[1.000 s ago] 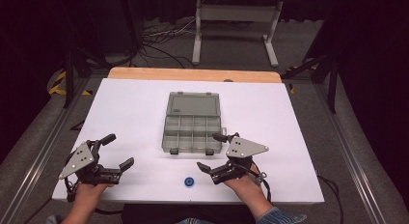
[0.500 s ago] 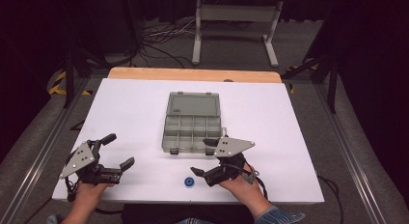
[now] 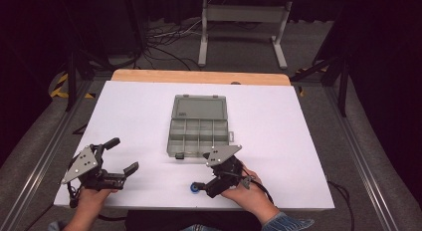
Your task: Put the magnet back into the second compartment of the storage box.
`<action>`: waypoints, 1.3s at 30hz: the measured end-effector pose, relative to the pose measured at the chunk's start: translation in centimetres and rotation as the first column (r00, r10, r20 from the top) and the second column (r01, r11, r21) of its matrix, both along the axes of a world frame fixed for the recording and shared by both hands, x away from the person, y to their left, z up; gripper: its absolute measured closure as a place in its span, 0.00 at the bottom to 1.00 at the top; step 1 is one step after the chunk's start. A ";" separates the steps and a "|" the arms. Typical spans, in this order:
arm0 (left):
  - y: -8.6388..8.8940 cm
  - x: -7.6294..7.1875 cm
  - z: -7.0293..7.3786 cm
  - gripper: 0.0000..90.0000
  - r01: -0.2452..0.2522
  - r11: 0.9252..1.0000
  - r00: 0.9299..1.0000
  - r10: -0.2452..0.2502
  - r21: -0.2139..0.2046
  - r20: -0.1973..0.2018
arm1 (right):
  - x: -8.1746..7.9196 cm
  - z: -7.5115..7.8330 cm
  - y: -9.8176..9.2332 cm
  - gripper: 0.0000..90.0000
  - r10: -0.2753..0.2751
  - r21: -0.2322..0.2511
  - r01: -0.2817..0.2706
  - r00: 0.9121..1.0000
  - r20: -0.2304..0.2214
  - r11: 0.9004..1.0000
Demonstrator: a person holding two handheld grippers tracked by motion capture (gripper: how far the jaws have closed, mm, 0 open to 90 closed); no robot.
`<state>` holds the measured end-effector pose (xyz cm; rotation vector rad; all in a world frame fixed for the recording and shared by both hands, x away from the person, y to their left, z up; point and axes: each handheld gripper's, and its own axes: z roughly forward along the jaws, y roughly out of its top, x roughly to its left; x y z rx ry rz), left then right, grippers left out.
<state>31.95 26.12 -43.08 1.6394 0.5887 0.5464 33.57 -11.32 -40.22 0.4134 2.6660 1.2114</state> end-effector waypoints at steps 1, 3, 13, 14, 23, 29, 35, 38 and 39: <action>0.0 0.0 0.0 0.01 -0.001 1.000 1.000 0.001 0.000 0.000 | 0.0 -0.1 0.1 0.12 0.003 -0.010 -0.003 1.000 0.001 1.000; 0.0 0.0 0.0 0.01 -0.001 1.000 1.000 0.001 0.000 0.000 | 0.0 -0.4 0.4 0.13 0.008 -0.031 -0.009 1.000 -0.009 0.999; 0.1 0.0 0.0 0.01 0.000 1.000 1.000 0.000 0.004 0.001 | 0.0 -2.0 1.6 0.16 0.040 -0.101 -0.045 0.998 -0.058 0.994; 0.1 0.0 0.0 0.01 0.001 1.000 1.000 -0.001 0.004 0.001 | 0.0 -2.0 1.6 0.16 0.040 -0.101 -0.045 0.998 -0.058 0.994; 0.1 0.0 0.1 0.01 0.002 1.000 1.000 -0.002 0.003 0.002 | -0.1 -3.5 2.6 0.19 0.067 -0.163 -0.084 0.992 -0.107 0.983; 0.1 -0.1 0.1 0.01 0.004 1.000 1.000 -0.004 0.001 0.003 | -0.2 -4.0 2.8 0.22 0.064 -0.176 -0.086 0.990 -0.127 0.981; 0.1 -0.1 0.1 0.01 0.003 1.000 1.000 -0.003 0.003 0.000 | -0.1 -4.4 2.8 0.32 0.075 -0.193 -0.099 0.988 -0.132 0.976; 0.1 0.0 0.1 0.01 0.003 1.000 1.000 -0.003 0.005 0.001 | -0.2 -4.4 2.8 0.41 0.079 -0.197 -0.103 0.989 -0.126 0.975; 0.1 -0.1 0.1 0.01 0.003 1.000 1.000 -0.003 0.005 0.001 | -0.2 -4.3 2.8 0.44 0.081 -0.199 -0.105 0.989 -0.122 0.974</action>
